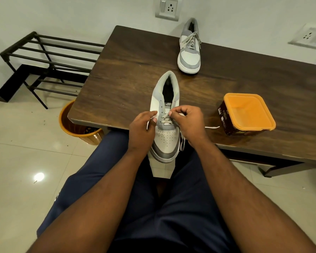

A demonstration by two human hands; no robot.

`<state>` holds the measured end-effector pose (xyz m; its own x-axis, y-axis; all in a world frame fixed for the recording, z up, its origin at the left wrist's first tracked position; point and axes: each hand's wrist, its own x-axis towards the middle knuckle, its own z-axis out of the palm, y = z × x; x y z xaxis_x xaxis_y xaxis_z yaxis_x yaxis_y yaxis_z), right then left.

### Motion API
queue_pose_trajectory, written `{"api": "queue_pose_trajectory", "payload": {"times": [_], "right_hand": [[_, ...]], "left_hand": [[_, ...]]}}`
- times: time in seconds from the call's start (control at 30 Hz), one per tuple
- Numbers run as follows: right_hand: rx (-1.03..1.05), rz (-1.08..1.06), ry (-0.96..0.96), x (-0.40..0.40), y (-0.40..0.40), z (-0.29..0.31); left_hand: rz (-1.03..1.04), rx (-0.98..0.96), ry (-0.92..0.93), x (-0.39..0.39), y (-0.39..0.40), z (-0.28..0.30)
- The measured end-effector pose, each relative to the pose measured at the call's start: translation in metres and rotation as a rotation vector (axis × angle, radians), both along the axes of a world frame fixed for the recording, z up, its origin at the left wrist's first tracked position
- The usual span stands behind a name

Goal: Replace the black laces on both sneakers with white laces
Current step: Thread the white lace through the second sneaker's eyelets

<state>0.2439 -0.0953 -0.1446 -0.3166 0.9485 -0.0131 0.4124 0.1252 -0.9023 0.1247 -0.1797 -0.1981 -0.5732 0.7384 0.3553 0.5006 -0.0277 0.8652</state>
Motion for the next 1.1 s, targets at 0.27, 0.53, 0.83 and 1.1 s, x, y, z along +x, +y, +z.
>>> {"api": "queue_pose_trajectory", "payload": {"times": [0.27, 0.53, 0.83, 1.1], "right_hand": [[0.446, 0.145, -0.330, -0.009, 0.001, -0.001], [0.361, 0.113, -0.343, -0.019, 0.002, -0.009], [-0.274, -0.174, 0.125, -0.036, -0.010, -0.018], [-0.530, -0.285, 0.235, -0.044, -0.007, -0.005]], "left_hand": [[0.036, 0.031, -0.013, 0.003, 0.010, -0.003], [0.035, 0.036, -0.065, 0.001, 0.015, -0.006], [0.061, 0.036, -0.165, 0.005, 0.018, -0.003], [0.063, 0.043, -0.268, 0.006, 0.022, -0.003]]}}
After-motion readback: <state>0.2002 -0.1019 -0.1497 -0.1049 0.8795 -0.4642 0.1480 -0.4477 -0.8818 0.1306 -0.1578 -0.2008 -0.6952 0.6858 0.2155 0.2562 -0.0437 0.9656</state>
